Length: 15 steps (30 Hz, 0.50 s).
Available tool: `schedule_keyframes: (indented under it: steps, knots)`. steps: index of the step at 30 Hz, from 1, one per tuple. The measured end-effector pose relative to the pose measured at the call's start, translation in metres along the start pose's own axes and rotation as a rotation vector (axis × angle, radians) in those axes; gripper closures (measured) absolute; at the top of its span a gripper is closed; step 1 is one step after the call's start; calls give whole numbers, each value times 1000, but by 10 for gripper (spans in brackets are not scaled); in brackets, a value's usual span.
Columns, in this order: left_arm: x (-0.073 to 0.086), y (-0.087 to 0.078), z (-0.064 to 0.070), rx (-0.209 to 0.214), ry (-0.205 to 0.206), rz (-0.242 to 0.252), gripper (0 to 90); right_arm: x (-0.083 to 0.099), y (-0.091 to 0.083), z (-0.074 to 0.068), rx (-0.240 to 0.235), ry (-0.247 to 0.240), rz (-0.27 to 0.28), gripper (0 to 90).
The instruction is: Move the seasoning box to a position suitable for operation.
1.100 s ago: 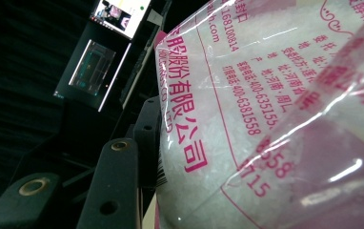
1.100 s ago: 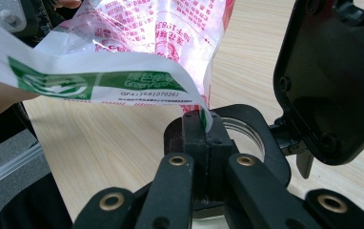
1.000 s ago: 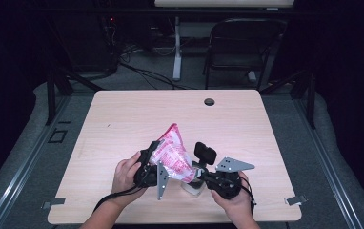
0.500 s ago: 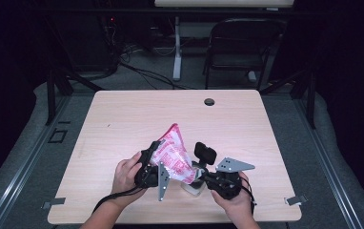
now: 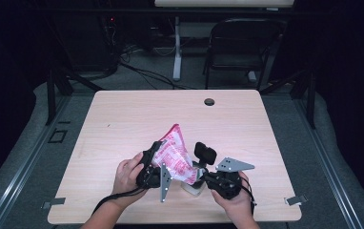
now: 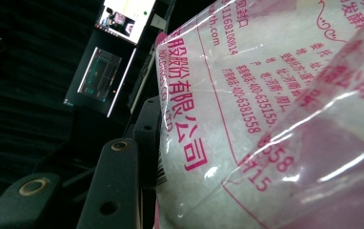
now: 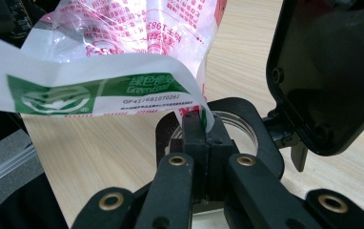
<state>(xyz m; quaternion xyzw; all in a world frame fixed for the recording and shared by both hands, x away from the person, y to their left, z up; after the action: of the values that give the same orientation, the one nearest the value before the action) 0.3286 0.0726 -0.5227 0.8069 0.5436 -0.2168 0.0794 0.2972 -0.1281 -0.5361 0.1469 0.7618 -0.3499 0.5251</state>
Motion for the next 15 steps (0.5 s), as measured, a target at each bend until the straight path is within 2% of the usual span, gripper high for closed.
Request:
schedule_keyframes:
  steps: [5, 15]
  knots:
    - [-1, 0, 1, -2, 19, -8, 601, 2, 1, 0, 9, -6, -4, 900]
    - [-3, 0, 1, -11, 25, -1, 601, 3, 2, 1, 16, -12, -16, 900]
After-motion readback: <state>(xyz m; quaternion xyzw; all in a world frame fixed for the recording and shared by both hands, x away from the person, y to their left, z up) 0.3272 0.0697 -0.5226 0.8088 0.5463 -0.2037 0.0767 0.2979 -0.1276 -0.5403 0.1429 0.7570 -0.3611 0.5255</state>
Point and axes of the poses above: each handheld gripper's, and its own axes: y roughly forward along the jaws, x roughly out of its underside, z roughly to its right, the point moved 5 cm from there along y, roughly forward along the jaws, and after that the axes turned 6 degrees about z, right-handed, at the moved point
